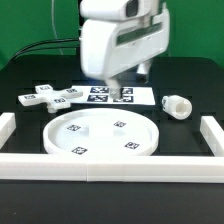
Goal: Assemble round table
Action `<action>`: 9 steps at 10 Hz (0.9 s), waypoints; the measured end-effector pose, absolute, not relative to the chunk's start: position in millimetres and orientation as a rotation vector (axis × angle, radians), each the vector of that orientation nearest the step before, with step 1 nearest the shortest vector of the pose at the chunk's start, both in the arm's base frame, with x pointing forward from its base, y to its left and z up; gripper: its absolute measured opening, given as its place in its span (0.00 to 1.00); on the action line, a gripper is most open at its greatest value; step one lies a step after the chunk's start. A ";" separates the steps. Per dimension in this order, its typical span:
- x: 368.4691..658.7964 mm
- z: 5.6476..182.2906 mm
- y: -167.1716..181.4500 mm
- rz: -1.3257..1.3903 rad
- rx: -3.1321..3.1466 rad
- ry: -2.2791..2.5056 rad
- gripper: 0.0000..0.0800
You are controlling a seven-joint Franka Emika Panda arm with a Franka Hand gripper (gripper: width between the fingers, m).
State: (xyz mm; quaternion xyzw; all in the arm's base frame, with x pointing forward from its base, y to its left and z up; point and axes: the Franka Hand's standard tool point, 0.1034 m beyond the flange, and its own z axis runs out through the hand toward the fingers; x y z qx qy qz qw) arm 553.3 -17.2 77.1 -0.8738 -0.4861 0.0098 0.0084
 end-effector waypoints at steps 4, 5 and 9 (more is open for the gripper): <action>556.8 60.2 -40.8 0.033 -2.688 -1.572 0.81; 556.4 59.4 -41.8 0.035 -2.689 -1.570 0.81; 565.0 35.2 -45.8 0.047 -2.664 -1.585 0.81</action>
Offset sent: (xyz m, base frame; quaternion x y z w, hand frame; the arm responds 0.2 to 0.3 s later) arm 0.0000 0.0000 0.0000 0.0000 0.0000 0.0000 1.0000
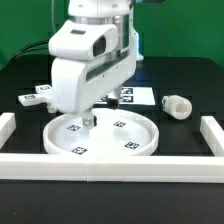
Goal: Assemble round table
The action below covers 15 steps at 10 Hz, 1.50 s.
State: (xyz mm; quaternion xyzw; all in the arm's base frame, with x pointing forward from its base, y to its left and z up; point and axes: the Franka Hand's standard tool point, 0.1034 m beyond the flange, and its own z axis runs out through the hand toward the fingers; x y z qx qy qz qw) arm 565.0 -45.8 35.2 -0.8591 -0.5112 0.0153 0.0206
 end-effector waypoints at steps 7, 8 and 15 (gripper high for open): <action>555.4 11.4 -45.4 0.088 -2.646 -1.569 0.67; 555.2 11.2 -45.3 0.089 -2.645 -1.569 0.51; 556.2 11.8 -44.0 0.086 -2.649 -1.564 0.51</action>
Offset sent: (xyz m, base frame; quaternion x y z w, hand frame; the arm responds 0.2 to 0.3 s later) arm -0.0002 -0.0043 -0.0175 -0.0011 0.0133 -0.0002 0.9999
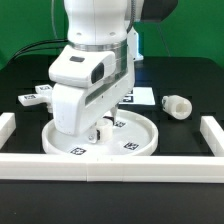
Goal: Assemble round table
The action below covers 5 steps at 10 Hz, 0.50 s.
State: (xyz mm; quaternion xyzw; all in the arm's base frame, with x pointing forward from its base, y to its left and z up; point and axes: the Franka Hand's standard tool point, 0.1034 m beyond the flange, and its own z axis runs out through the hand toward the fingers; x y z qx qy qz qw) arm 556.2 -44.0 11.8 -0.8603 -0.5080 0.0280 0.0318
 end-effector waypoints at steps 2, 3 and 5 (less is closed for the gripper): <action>561.5 11.2 -25.0 0.064 -2.652 -1.559 0.51; 563.6 11.1 -17.2 0.059 -2.658 -1.548 0.52; 564.6 11.4 1.4 0.064 -2.669 -1.518 0.52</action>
Offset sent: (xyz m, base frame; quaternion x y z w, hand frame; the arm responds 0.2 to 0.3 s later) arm 0.0122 0.0412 -0.0053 0.0224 0.0021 0.0358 0.9991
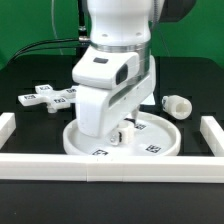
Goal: Assemble round table
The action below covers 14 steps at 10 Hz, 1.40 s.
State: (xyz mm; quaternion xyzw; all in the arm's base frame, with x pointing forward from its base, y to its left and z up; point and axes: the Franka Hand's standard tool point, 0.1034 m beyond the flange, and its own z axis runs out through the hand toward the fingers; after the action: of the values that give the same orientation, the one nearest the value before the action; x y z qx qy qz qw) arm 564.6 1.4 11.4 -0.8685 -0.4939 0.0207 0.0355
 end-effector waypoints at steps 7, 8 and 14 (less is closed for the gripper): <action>566.8 12.6 40.8 0.086 -2.674 -1.474 0.52; 567.0 13.0 40.7 0.096 -2.672 -1.476 0.52; 566.3 12.8 40.1 0.103 -2.670 -1.476 0.76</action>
Offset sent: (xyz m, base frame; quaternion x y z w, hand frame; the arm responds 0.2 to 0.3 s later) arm 0.0078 0.0211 0.0014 -0.0061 0.0001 0.0113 0.9999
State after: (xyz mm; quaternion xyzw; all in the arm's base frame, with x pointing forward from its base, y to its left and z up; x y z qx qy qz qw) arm 566.3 40.1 12.8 -0.8738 -0.4830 0.0338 0.0448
